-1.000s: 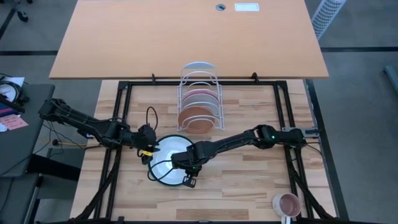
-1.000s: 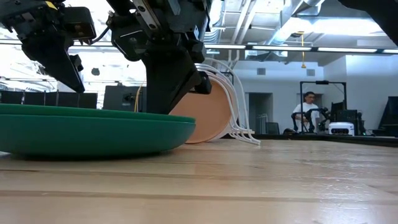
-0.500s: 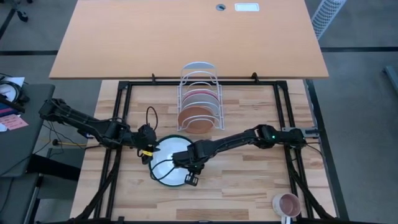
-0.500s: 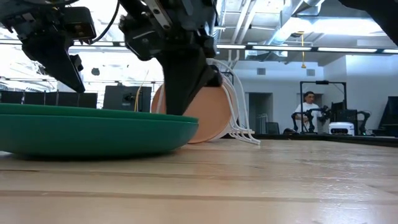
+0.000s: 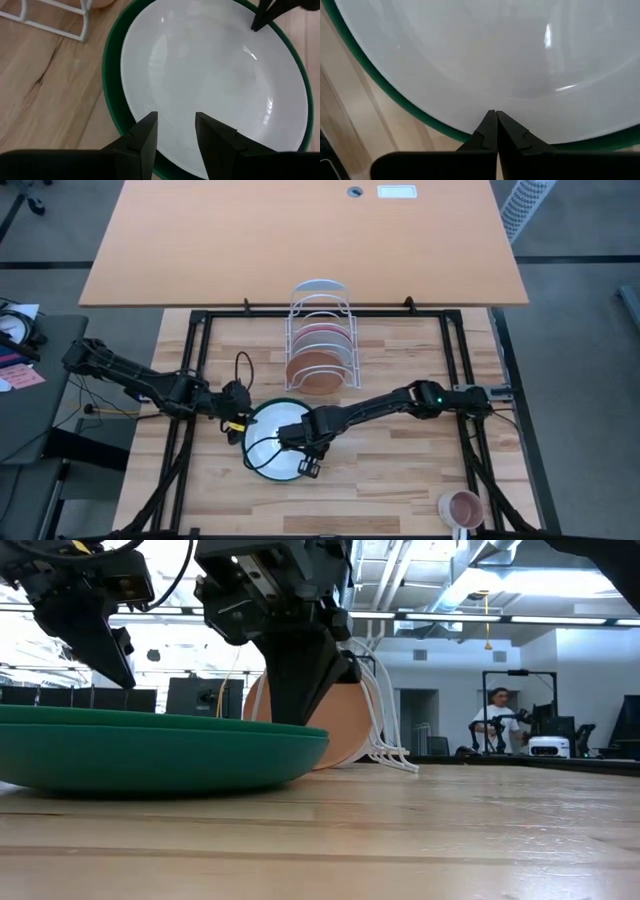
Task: Sort dishes
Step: Put the white plate on the dish rack
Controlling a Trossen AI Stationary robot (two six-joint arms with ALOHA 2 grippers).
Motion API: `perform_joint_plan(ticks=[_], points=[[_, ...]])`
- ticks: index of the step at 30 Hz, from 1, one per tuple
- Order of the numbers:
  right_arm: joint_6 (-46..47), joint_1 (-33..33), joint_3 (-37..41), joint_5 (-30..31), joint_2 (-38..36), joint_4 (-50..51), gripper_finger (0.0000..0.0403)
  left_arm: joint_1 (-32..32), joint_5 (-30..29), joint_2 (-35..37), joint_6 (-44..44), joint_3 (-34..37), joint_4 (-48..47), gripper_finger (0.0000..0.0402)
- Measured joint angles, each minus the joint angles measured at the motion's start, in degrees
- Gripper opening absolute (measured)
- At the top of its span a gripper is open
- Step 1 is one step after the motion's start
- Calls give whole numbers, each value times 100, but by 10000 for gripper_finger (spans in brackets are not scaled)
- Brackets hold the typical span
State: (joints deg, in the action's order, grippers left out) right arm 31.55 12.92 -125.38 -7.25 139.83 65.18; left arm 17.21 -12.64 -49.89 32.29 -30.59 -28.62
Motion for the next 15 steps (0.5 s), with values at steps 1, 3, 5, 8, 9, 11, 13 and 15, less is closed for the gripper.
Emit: perform_joint_plan(ticks=[1, 3, 5, 8, 9, 11, 13, 15], points=[[-2, -15, 0, -3, 0, 26, 4, 11, 7, 1, 1, 0, 1, 127], [-5, -36, 0, -4, 0, 49, 4, 21, 20, 2, 2, 0, 6, 127], [-32, -31, -28, -2, 0, 88, 4, 24, 22, 1, 4, 0, 5, 127], [-122, -12, -179, 2, 11, 212, 4, 24, 22, 0, 5, 0, 8, 127], [-136, 3, -218, 6, 11, 221, 4, 24, 22, 0, 5, 0, 8, 127], [-140, 41, -299, 64, 11, 257, 4, 24, 22, 2, 7, 0, 8, 127], [-144, 79, -434, 154, 15, 425, 4, 24, 22, 1, 7, 0, 6, 127], [-138, 119, -511, 170, 15, 530, 4, 24, 24, 1, 7, 0, 6, 127]])
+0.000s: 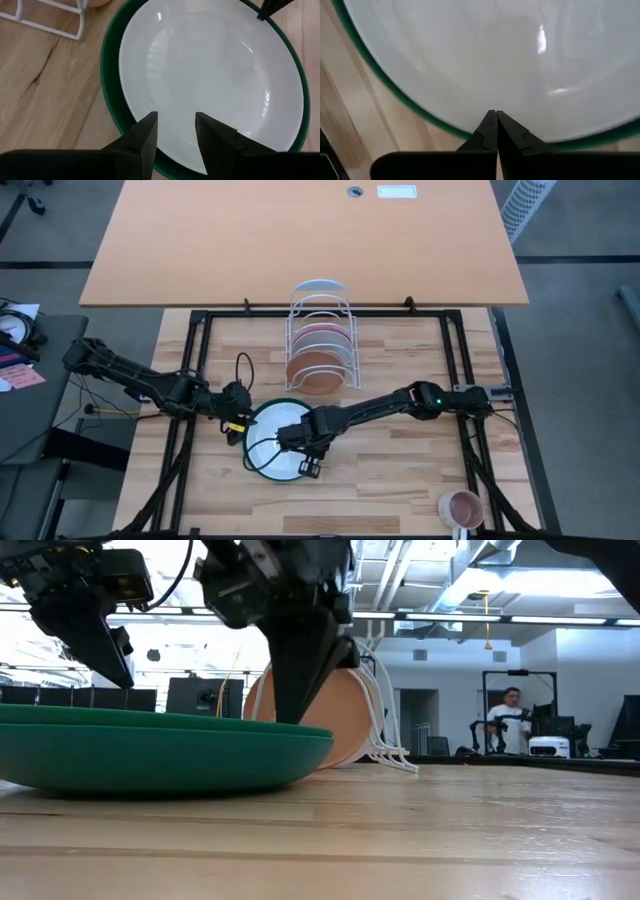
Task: Sort dishes
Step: Put the white plate on the dish rack
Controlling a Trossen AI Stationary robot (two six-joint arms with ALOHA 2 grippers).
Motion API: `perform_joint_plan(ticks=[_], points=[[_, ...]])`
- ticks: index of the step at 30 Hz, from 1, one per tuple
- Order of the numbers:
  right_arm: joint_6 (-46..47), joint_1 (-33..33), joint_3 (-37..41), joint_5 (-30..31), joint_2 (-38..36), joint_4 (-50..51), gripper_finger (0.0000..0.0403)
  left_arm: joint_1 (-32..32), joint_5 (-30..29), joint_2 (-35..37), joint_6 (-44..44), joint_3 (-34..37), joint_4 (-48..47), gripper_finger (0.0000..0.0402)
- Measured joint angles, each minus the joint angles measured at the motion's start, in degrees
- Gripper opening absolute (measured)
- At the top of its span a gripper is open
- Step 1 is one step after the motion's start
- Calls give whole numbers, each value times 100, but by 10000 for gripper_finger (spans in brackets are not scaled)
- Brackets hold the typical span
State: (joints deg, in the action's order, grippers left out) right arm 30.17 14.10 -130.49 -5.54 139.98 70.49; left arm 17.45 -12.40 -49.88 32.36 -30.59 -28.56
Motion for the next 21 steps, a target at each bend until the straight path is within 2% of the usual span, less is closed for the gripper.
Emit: perform_joint_plan(ticks=[21], points=[[92, 2, 123, 203, 0, 355, 4, 0, 0, 1, 2, 1, -9, 127]])
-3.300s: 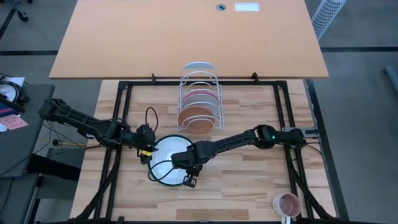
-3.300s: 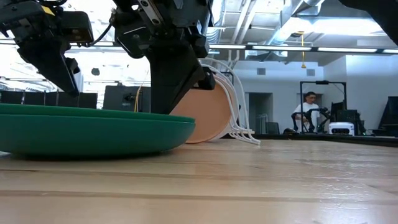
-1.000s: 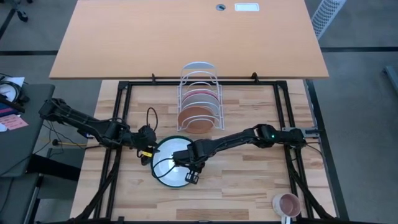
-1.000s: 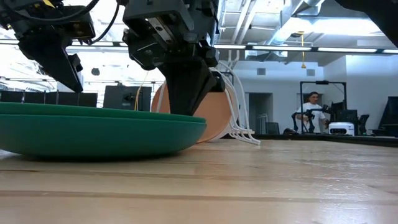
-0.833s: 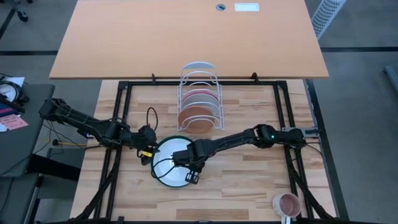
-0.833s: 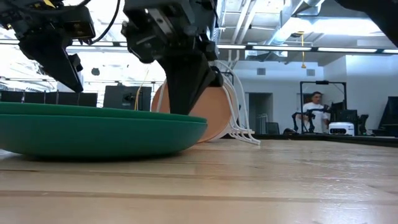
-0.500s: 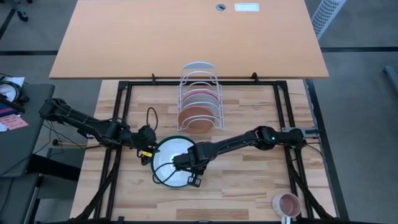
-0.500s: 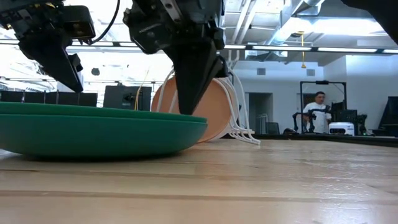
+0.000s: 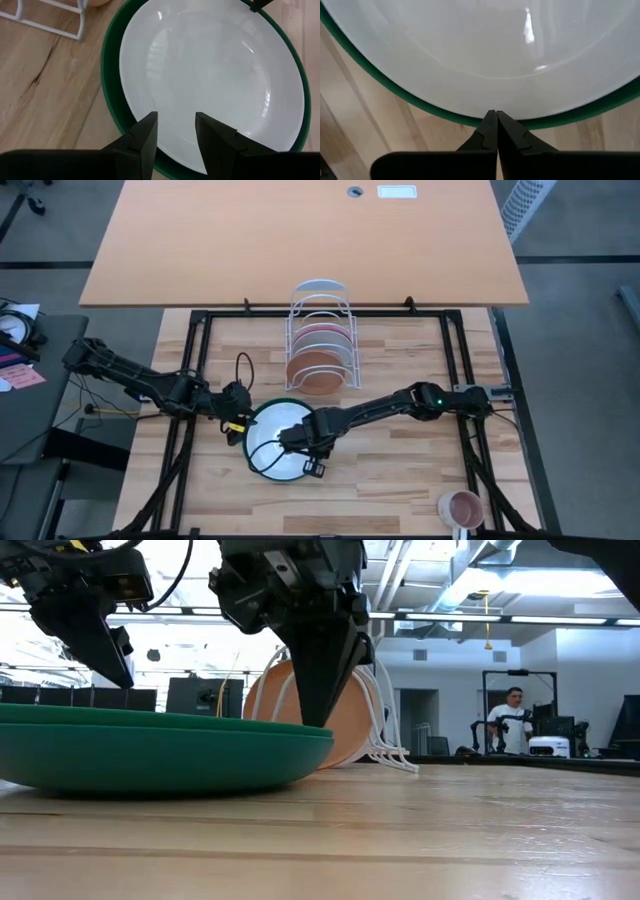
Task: Sort dishes
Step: Put the white plate on the dish rack
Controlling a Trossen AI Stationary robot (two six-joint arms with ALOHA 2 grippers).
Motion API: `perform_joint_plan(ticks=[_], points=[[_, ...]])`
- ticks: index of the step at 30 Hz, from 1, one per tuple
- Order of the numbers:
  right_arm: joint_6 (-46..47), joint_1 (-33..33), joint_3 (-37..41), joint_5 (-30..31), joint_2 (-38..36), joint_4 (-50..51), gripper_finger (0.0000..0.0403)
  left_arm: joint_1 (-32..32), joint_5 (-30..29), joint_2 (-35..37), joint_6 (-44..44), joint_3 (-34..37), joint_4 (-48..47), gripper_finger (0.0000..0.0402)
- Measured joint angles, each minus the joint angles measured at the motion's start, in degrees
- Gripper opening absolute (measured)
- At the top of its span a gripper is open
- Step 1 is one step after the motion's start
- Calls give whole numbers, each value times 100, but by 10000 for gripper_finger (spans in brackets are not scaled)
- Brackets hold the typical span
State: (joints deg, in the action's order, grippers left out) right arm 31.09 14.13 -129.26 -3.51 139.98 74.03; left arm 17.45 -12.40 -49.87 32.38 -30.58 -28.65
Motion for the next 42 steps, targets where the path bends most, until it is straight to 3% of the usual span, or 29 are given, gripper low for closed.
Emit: perform_joint_plan(ticks=[42], points=[[35, -115, -5, -224, 195, -168, 4, -2, 0, 0, -9, 1, 10, 127]])
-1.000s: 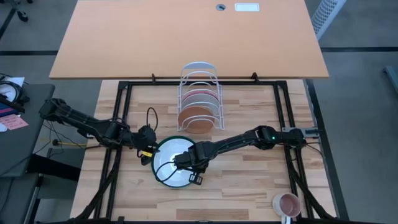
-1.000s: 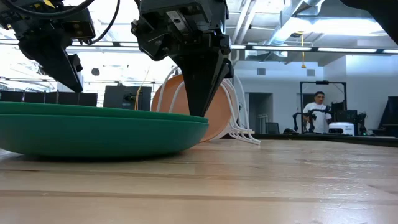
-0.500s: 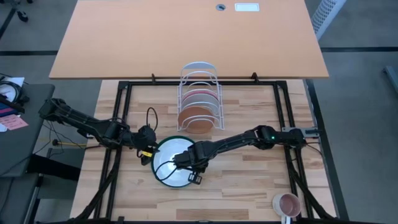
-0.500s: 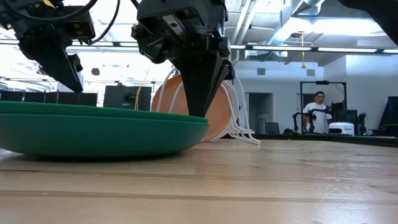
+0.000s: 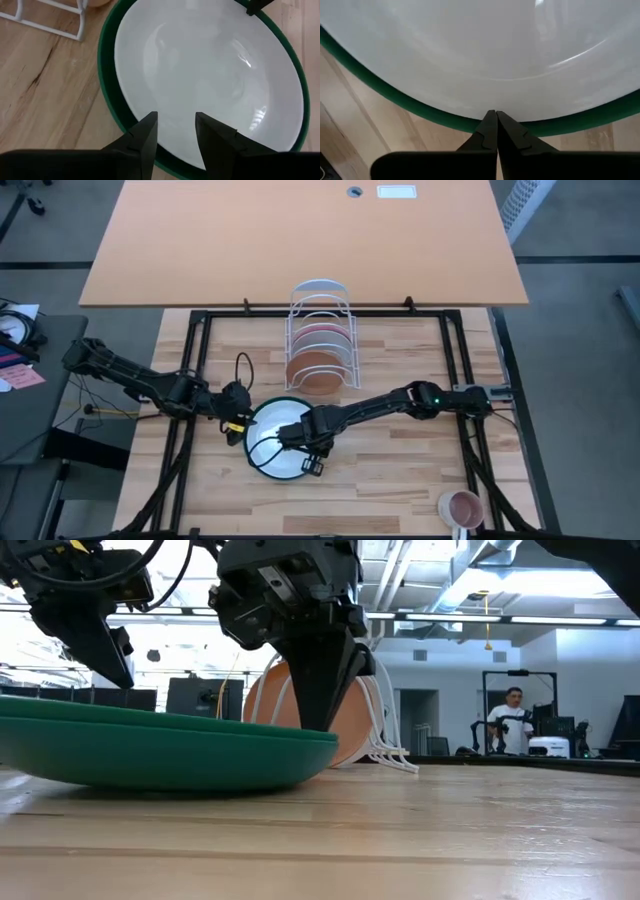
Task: Sort dishes
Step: Put the white plate on the dish rack
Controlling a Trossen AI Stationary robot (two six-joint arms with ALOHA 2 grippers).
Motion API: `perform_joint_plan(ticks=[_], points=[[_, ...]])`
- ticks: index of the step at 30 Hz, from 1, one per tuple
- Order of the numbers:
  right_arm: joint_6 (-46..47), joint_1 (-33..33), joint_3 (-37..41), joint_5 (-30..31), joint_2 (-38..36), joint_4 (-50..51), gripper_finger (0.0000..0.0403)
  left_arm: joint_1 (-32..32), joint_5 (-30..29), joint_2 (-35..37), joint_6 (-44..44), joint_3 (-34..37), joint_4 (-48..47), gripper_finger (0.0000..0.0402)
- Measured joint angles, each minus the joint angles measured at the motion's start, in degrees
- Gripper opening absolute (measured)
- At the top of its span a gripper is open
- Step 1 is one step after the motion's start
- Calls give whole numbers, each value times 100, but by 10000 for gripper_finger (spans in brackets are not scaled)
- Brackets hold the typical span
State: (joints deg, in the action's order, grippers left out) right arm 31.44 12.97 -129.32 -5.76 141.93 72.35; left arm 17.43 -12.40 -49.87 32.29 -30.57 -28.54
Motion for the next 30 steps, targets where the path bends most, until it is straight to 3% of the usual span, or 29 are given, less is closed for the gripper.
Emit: perform_joint_plan(ticks=[12, 20, 30], points=[[-2, 1, 8, -4, 17, -140, 4, 154, 179, -2, 205, 0, -29, 127], [0, 0, 9, -2, 20, -126, 4, 168, -267, -2, 652, 0, -45, 130], [2, 0, 11, -2, 24, -124, 4, 114, 35, -7, 1032, -55, -153, 207]])
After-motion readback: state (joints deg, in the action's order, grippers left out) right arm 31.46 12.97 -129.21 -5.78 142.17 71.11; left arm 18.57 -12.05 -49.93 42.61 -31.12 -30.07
